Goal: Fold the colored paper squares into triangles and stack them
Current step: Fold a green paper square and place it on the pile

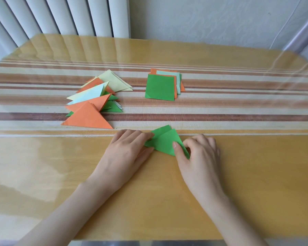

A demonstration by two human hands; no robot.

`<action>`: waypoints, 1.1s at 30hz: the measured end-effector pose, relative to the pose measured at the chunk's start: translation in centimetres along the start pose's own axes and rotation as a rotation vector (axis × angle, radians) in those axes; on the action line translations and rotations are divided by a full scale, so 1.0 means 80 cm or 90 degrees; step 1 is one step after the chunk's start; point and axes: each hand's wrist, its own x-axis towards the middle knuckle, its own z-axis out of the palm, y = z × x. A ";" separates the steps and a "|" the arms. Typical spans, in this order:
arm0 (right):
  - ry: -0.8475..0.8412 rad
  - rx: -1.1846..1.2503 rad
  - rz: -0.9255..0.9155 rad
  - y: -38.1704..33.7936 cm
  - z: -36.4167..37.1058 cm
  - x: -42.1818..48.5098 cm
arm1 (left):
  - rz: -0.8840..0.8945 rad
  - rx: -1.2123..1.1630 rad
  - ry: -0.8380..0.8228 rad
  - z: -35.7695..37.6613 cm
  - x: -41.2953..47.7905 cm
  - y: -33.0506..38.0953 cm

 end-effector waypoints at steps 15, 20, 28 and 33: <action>0.009 -0.114 -0.025 -0.005 0.008 0.003 | 0.057 0.086 -0.050 -0.005 -0.009 0.006; -0.006 -0.094 -0.108 0.002 0.009 0.025 | 0.049 0.113 -0.048 -0.007 -0.015 0.014; -0.090 -0.078 -0.328 -0.003 -0.005 0.000 | 0.053 0.120 -0.034 -0.010 -0.015 0.016; -0.128 -0.115 -0.303 0.018 -0.017 -0.002 | 0.061 0.137 -0.023 -0.010 -0.016 0.014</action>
